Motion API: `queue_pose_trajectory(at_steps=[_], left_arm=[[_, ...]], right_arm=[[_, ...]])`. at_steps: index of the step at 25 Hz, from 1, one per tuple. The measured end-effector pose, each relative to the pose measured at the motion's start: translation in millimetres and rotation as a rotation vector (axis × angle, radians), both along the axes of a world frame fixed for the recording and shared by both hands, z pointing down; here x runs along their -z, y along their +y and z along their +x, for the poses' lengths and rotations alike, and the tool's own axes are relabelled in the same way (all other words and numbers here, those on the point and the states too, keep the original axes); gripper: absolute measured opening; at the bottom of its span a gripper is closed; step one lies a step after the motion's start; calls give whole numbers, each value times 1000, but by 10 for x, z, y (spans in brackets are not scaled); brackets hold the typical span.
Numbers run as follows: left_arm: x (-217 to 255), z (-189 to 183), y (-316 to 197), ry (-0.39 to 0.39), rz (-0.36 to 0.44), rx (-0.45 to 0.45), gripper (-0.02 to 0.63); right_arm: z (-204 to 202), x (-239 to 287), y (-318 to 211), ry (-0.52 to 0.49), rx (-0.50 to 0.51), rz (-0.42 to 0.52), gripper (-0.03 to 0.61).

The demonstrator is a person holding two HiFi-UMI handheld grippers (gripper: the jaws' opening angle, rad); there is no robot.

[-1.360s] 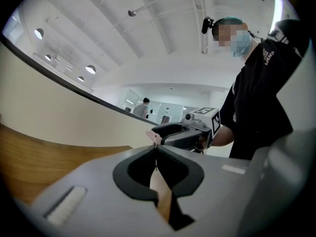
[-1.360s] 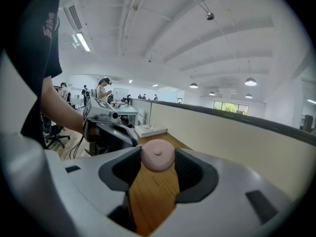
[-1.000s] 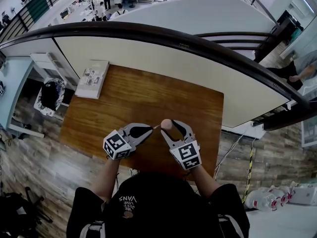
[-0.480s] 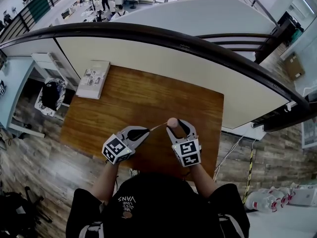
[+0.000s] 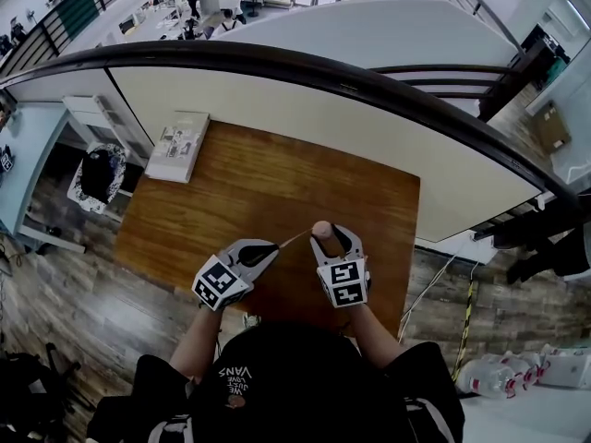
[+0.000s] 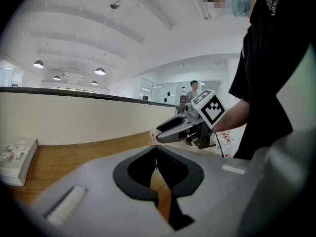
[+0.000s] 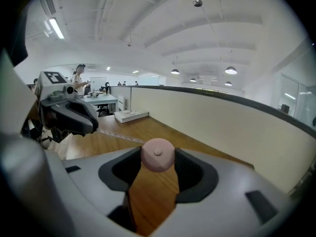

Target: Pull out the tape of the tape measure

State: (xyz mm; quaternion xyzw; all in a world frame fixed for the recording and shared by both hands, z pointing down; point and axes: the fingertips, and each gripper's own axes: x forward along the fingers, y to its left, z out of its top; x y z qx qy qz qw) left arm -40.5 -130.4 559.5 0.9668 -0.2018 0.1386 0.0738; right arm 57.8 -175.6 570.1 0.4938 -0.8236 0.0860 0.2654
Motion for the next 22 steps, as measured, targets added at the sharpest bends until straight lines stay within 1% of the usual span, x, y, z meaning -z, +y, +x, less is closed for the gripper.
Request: queue_pose_trajectory(at_steps=[2, 8, 12, 17, 19, 22], left_arm=[[-21, -40, 9, -4, -1, 11, 14], [-68, -227, 13, -15, -13, 56, 14], [-95, -230, 55, -27, -10, 53, 14], [-110, -227, 111, -41, 1, 47, 14], [-113, -273, 123, -43, -1, 60, 14], [-132, -372, 102, -49, -4, 91, 14]], right_arm=[[73, -36, -26, 0, -31, -11, 216], [231, -59, -67, 0, -68, -30, 216], [231, -113, -58, 4, -69, -42, 216], [300, -223, -65, 11, -116, -66, 216], [378, -253, -67, 11, -137, -79, 216], [437, -277, -65, 10, -141, -88, 216]])
